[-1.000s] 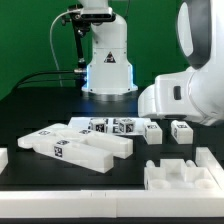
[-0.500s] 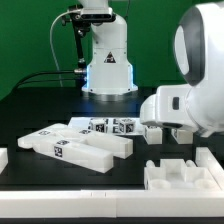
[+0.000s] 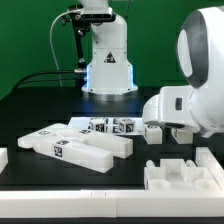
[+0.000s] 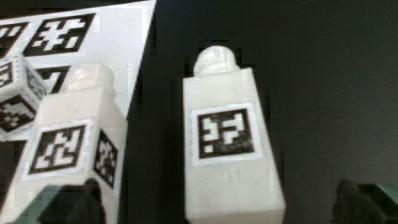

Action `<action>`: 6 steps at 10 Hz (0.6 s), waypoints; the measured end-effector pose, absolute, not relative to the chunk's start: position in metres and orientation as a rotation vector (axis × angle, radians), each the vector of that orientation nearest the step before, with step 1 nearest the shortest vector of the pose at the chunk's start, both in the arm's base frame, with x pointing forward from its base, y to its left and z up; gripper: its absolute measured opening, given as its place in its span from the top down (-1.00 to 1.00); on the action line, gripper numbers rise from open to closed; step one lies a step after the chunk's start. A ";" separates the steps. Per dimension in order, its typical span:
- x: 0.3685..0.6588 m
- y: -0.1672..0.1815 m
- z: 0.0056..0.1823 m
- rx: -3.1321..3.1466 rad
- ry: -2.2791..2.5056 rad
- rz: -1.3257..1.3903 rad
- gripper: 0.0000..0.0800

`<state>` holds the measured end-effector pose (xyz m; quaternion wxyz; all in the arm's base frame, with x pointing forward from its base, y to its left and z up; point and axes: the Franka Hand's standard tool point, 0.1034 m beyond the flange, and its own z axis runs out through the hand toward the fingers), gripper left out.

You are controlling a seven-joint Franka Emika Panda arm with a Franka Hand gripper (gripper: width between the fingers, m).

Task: Assemble chair

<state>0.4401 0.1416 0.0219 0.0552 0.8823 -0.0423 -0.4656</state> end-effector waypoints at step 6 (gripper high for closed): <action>0.426 0.144 0.010 2.652 -0.173 -1.425 -0.40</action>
Offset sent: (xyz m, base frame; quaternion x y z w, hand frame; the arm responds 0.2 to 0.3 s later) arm 0.0000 0.0000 0.0000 0.0000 0.0000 0.0000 1.0000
